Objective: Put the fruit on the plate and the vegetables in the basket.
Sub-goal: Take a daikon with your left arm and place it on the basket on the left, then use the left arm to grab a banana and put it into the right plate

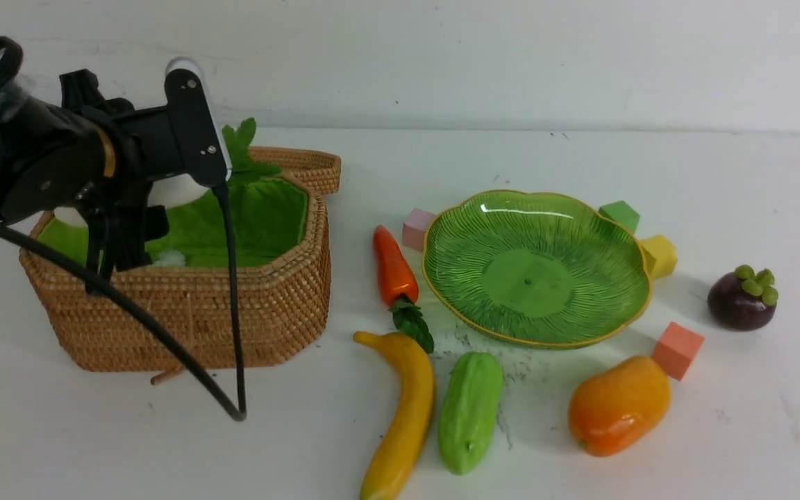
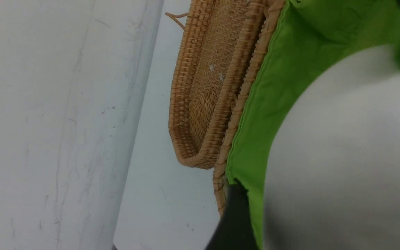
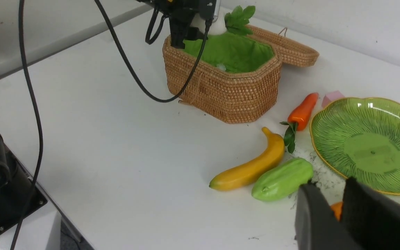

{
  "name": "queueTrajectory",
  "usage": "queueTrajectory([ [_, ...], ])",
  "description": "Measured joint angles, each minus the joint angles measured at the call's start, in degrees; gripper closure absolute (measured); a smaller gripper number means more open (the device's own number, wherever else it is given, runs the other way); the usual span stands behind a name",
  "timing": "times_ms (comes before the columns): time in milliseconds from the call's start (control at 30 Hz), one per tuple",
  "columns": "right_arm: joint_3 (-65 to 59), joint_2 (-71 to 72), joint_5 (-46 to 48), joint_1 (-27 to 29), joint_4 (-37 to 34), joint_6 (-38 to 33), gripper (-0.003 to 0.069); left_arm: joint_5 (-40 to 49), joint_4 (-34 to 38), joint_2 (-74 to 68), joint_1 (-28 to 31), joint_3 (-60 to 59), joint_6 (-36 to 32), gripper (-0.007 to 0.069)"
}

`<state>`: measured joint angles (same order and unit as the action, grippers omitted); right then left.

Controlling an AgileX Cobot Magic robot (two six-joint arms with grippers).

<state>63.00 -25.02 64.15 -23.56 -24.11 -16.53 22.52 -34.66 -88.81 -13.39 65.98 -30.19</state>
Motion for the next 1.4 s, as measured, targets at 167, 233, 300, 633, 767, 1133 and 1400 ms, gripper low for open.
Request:
queueTrajectory([
  [167,0.00,0.00,0.00,0.00,0.00,0.00,0.0517,-0.01,0.33,0.66,0.00,0.00,4.71,0.0024],
  [233,0.00,0.00,0.00,0.00,0.00,0.00,0.0516,0.05,0.34,1.53,0.00,0.00,6.61,0.0041],
  [300,0.00,0.00,0.00,0.00,0.00,0.00,0.0513,0.11,0.46,2.88,-0.19,0.00,9.36,0.0074],
  [633,0.00,0.00,2.27,0.00,0.29,0.13,0.0505,15.37,18.43,9.80,-16.26,0.30,41.29,0.0622],
  [767,0.00,0.00,6.66,0.00,4.00,4.12,0.0498,22.21,25.23,7.78,-27.01,0.30,51.45,0.0638],
  [1133,0.00,0.00,8.47,0.00,14.55,13.26,0.0489,21.70,27.79,-9.08,-34.80,1.86,54.05,0.0193],
  [1400,0.00,0.07,8.47,0.00,11.89,13.26,0.0487,18.67,21.10,-15.97,-34.45,1.98,56.09,0.0034],
])
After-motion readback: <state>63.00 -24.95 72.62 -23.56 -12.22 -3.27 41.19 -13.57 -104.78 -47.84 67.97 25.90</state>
